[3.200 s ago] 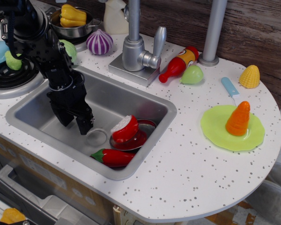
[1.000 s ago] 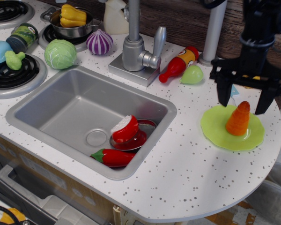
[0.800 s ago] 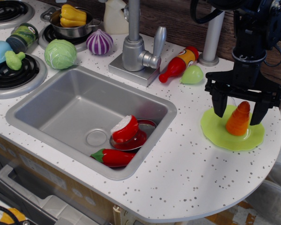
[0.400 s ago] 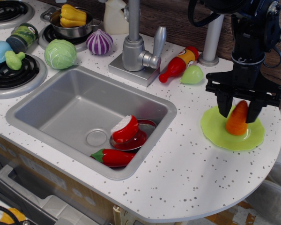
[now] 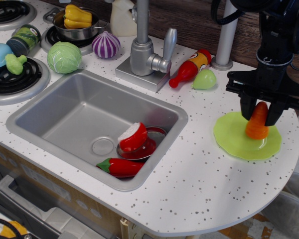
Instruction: Take carrot off plate
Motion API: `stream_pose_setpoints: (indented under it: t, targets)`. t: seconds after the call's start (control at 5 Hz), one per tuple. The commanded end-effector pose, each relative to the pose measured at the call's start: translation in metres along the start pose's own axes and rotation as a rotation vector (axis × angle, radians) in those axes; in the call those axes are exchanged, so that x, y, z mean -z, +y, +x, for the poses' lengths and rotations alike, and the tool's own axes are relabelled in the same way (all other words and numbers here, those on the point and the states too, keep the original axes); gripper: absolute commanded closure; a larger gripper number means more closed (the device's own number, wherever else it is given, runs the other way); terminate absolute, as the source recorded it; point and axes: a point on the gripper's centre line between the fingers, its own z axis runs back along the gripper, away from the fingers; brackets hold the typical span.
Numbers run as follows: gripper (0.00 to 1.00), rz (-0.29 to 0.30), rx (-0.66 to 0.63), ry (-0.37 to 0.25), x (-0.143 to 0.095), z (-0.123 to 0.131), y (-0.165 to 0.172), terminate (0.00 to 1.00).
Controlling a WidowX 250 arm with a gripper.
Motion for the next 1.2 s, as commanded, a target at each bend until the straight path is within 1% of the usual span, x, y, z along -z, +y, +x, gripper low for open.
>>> stream_pose_setpoints:
  t: [0.0,0.2,0.4,0.6,0.8,1.0]
  targets:
    - [1.00,0.127,-0.022,-0.042,-0.058,0.007,0.010,0.00]
    - [1.00,0.146,-0.037,-0.012,-0.057,-0.009,0.032,0.00]
    - [1.00,0.157,-0.034,-0.009,-0.046,-0.024,0.046,0.00]
    - [1.00,0.132,-0.038,-0.019,-0.033,-0.035,0.053,0.00]
    - [1.00,0.108,-0.035,-0.038,-0.026,-0.042,0.054,0.00]
    - [0.00,0.114,-0.039,-0.064,-0.024,-0.042,0.054,0.00]
